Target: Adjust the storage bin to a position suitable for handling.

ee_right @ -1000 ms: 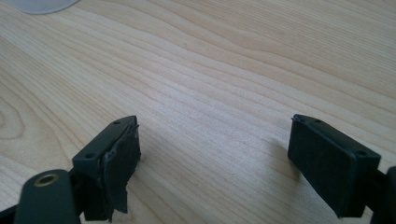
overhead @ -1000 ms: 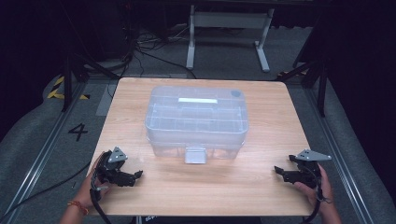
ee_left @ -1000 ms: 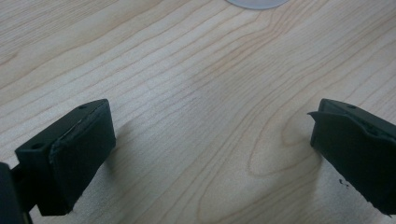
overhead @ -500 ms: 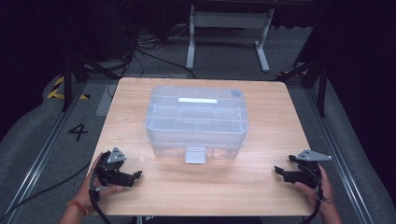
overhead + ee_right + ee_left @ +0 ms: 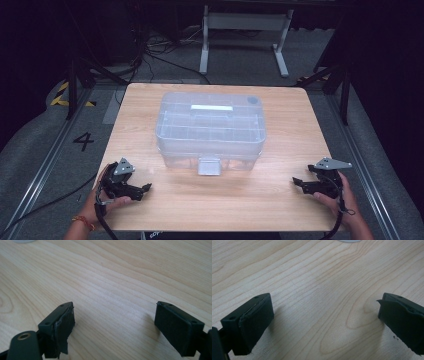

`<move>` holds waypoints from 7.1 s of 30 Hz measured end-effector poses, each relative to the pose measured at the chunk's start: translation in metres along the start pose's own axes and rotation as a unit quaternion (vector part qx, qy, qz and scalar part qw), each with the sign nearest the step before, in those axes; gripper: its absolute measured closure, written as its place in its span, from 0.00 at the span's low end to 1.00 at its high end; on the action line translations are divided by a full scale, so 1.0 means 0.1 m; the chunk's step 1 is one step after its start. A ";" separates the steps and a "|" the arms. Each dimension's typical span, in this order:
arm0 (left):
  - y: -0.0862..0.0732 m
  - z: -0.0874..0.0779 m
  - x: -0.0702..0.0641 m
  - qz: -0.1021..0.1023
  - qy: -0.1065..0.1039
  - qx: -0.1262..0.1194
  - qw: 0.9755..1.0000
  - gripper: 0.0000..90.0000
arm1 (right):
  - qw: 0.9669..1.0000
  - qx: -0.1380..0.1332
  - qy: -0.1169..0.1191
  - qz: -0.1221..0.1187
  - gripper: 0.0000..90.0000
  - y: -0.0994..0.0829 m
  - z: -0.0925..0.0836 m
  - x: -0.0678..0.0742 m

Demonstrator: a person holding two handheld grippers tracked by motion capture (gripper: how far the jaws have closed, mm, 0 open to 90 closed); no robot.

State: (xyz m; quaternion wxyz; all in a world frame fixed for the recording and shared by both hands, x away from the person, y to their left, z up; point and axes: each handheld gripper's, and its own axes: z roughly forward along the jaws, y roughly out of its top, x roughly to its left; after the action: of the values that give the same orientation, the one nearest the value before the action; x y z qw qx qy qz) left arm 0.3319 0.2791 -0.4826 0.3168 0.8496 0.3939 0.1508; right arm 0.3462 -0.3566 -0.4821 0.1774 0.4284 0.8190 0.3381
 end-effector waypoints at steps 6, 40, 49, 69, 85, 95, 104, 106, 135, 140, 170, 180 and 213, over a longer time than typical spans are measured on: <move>0.00 0.00 0.00 0.000 0.001 0.000 1.000 0.01 | 1.000 0.000 -0.003 -0.004 0.27 0.03 -0.02 -0.06; 0.00 0.00 0.00 0.000 0.001 0.000 1.000 0.01 | 0.990 -0.113 0.029 -0.075 0.34 1.17 -0.39 0.06; 0.00 0.00 0.00 -0.004 -0.003 0.000 1.000 0.01 | 0.985 -0.136 0.025 -0.099 0.35 1.46 -0.50 0.12; 0.00 0.00 0.00 -0.004 -0.002 0.001 1.000 0.01 | 0.978 -0.161 0.045 -0.122 0.37 1.97 -0.50 0.33; 0.00 0.00 0.00 0.000 0.001 0.000 1.000 0.01 | 0.974 -0.158 0.069 -0.149 0.38 2.30 -0.35 0.63; 0.00 0.00 0.00 0.000 0.000 -0.001 1.000 0.01 | 0.972 -0.148 0.085 -0.161 0.38 2.48 -0.19 0.80; 0.00 0.00 0.00 -0.003 -0.002 0.001 1.000 0.01 | 0.970 -0.137 0.102 -0.170 0.39 2.59 -0.04 0.95; 0.00 0.00 0.00 -0.003 -0.002 0.001 1.000 0.01 | 0.969 -0.135 0.103 -0.178 0.39 2.61 -0.01 0.98; 0.00 0.00 0.00 -0.004 -0.002 0.000 1.000 0.01 | 0.964 -0.108 0.112 -0.215 0.69 2.80 0.26 1.17; 0.00 0.00 0.00 -0.003 -0.001 0.001 1.000 0.01 | 0.964 -0.097 0.115 -0.219 0.75 2.83 0.30 1.18; 0.17 -0.17 -0.02 0.028 0.006 -0.040 0.999 0.35 | 0.967 -0.078 0.119 -0.213 0.82 3.01 0.29 1.16; 0.53 -0.39 -0.09 0.041 -0.010 -0.112 0.993 0.53 | 0.968 -0.074 0.118 -0.210 0.82 3.09 0.29 1.12; 0.93 -0.38 -0.21 0.033 -0.021 -0.172 0.984 0.98 | 0.971 -0.064 0.113 -0.200 0.80 3.20 0.26 1.08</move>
State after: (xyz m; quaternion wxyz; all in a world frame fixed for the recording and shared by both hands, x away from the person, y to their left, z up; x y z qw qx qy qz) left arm 0.3525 0.2338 -0.3926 0.4613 0.7977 0.3274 0.2089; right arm 0.4861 -0.1284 -0.2747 0.1749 0.2027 0.8792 0.3941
